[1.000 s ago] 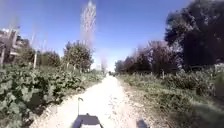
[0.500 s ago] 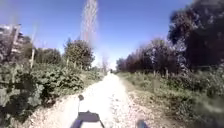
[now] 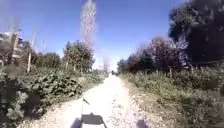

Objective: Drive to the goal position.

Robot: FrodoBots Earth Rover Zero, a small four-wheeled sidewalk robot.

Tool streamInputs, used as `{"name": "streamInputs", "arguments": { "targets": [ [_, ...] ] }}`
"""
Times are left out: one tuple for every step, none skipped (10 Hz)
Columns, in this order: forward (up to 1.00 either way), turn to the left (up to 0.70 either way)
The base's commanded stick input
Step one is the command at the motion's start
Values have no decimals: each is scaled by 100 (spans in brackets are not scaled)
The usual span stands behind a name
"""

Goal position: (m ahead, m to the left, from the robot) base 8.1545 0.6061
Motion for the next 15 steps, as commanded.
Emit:
{"name": "streamInputs", "arguments": {
  "targets": [
    [50, 0],
    [50, 0],
    [50, 0],
    [50, 0],
    [50, 0],
    [50, 0],
    [50, 0],
    [50, 0],
    [50, 0],
    [50, 0],
    [50, 0],
    [50, 0],
    [50, 0],
    [50, 0],
    [50, 0]
  ]
}}
